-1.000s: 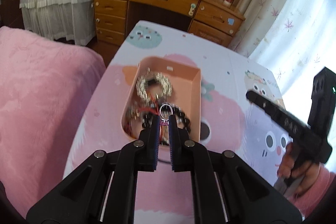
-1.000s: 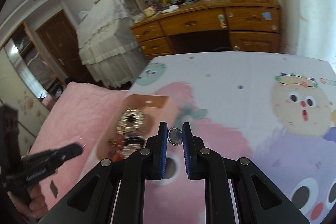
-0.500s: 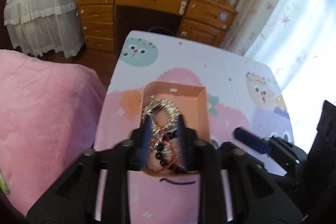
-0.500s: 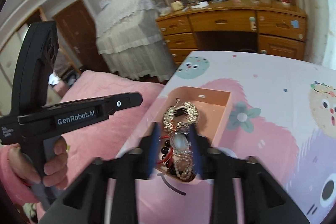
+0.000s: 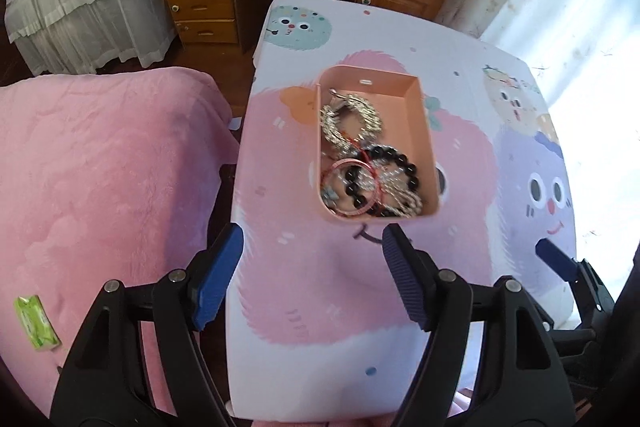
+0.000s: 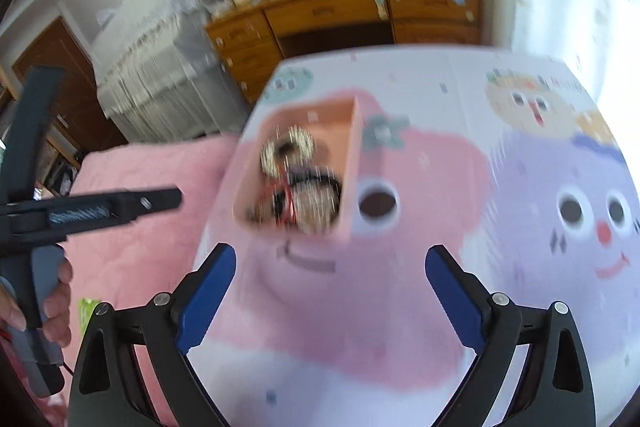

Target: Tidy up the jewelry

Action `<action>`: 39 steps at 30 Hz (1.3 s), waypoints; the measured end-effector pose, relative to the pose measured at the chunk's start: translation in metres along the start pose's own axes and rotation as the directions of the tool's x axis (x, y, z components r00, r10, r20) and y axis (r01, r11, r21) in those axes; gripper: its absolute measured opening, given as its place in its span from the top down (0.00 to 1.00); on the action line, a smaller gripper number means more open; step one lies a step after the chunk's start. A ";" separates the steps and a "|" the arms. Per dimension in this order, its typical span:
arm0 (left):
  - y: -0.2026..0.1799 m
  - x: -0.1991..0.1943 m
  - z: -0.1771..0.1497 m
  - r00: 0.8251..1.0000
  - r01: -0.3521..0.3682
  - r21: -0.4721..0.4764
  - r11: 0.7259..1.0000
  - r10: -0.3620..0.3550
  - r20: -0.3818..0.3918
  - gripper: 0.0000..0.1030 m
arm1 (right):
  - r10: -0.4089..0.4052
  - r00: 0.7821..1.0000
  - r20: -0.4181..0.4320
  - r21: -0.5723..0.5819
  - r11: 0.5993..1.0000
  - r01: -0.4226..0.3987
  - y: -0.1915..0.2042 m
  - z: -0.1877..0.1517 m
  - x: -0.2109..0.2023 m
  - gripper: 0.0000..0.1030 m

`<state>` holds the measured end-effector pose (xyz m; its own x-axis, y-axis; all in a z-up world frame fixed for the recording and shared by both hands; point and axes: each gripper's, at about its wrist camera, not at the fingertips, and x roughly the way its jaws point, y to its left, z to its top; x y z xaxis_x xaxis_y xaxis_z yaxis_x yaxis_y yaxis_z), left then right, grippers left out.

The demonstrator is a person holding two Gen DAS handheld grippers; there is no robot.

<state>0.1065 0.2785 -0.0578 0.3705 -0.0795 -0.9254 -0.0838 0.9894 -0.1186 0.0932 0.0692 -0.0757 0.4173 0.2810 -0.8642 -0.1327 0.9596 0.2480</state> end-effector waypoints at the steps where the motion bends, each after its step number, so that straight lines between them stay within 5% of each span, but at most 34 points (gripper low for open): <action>1: -0.004 -0.006 -0.007 1.000 0.002 0.010 1.000 -0.002 0.013 0.32 | -0.001 1.000 -0.005 -0.003 1.000 0.001 -0.003 -0.006 -0.008 0.03; 8: -0.078 -0.049 -0.047 0.996 -0.044 0.174 0.984 0.030 0.082 0.32 | -0.041 0.994 -0.102 0.102 0.993 0.051 -0.056 -0.037 -0.060 0.03; 11: -0.114 -0.071 -0.052 0.991 -0.017 0.210 0.978 -0.011 0.131 0.32 | -0.030 0.995 -0.091 0.133 0.990 0.042 -0.082 -0.041 -0.094 0.02; 16: -0.164 -0.089 -0.054 0.992 0.028 0.168 0.985 -0.048 0.115 0.32 | -0.046 0.995 -0.091 0.112 0.992 0.056 -0.116 -0.042 -0.150 0.02; 21: -0.201 -0.096 -0.086 0.987 -0.004 0.118 0.993 -0.015 0.161 0.31 | -0.018 0.996 -0.089 0.161 0.986 0.032 -0.145 -0.062 -0.188 0.02; 31: -0.216 -0.092 -0.128 0.994 -0.001 0.047 0.999 -0.004 0.106 0.17 | -0.068 0.997 -0.037 0.135 0.988 0.073 -0.155 -0.090 -0.214 0.01; 35: -0.211 -0.099 -0.131 0.992 -0.003 0.019 1.000 0.000 0.129 0.00 | -0.081 0.997 -0.011 0.122 0.989 0.082 -0.150 -0.088 -0.215 0.01; 39: -0.215 -0.105 -0.132 0.989 -0.014 0.046 0.999 0.007 0.147 0.00 | -0.074 0.997 0.003 0.109 0.991 0.073 -0.145 -0.085 -0.215 0.00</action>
<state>-0.0363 0.0576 0.0176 0.5017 -0.0537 -0.8634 -0.0465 0.9950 -0.0889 -0.0534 -0.1312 0.0369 0.4291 0.2092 -0.8787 -0.0034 0.9732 0.2300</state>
